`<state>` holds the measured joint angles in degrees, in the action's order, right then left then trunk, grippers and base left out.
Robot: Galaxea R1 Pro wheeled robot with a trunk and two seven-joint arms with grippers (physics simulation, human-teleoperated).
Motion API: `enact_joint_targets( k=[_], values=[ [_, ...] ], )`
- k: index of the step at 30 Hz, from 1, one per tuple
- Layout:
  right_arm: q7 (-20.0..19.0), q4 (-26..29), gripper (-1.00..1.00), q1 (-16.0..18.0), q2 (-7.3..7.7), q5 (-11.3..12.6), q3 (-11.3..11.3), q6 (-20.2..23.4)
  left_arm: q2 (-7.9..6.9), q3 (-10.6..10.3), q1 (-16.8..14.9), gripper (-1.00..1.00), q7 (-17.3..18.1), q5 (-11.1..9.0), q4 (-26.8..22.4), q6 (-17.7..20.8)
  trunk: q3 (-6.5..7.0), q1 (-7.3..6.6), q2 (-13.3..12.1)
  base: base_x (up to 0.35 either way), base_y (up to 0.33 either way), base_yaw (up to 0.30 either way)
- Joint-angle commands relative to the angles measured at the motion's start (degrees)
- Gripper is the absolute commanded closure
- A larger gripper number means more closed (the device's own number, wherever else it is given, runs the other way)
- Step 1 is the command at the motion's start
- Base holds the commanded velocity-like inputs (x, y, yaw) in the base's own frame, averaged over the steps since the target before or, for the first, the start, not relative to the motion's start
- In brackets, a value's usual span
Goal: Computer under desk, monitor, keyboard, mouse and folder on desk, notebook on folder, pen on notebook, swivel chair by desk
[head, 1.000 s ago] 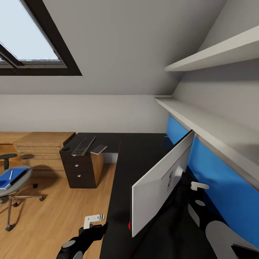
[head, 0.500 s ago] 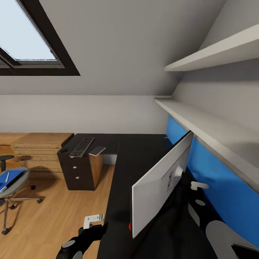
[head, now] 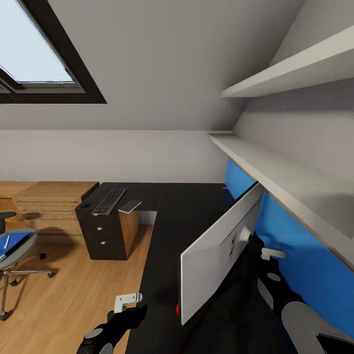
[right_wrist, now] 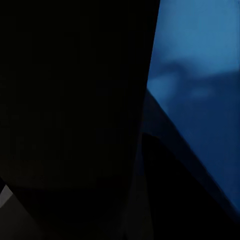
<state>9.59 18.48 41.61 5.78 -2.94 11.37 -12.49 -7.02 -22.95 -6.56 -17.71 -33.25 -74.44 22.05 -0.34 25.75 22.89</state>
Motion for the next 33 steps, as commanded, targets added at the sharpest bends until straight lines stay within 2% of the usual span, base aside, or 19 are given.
enact_joint_targets(
  k=[1,25,26,33],
  values=[
    [0.3,-0.3,1.00,0.0,0.01,0.6,0.4,-0.3,-0.02,-0.2,0.0,-1.00,-0.6,-0.6,-0.1,0.1,-0.05,0.03,0.0,0.000,-0.096,0.000],
    [0.3,-0.3,1.00,0.0,-0.07,0.5,0.4,-0.3,-0.01,-0.2,0.0,-1.00,-0.6,-0.6,-0.1,0.0,-0.05,0.03,0.0,0.000,-0.041,0.000],
    [0.3,-0.3,-1.00,0.0,-0.07,0.5,0.4,-0.3,-0.01,-0.2,0.0,-1.00,-0.6,-0.6,-0.1,0.0,-0.05,0.03,0.0,0.000,0.000,0.000],
    [0.3,-0.3,-1.00,0.0,-0.17,0.5,0.4,-0.3,-0.01,-0.2,0.0,-1.00,-0.6,-0.6,-0.1,0.0,-0.05,0.03,0.0,0.000,0.000,0.000]
  ],
)
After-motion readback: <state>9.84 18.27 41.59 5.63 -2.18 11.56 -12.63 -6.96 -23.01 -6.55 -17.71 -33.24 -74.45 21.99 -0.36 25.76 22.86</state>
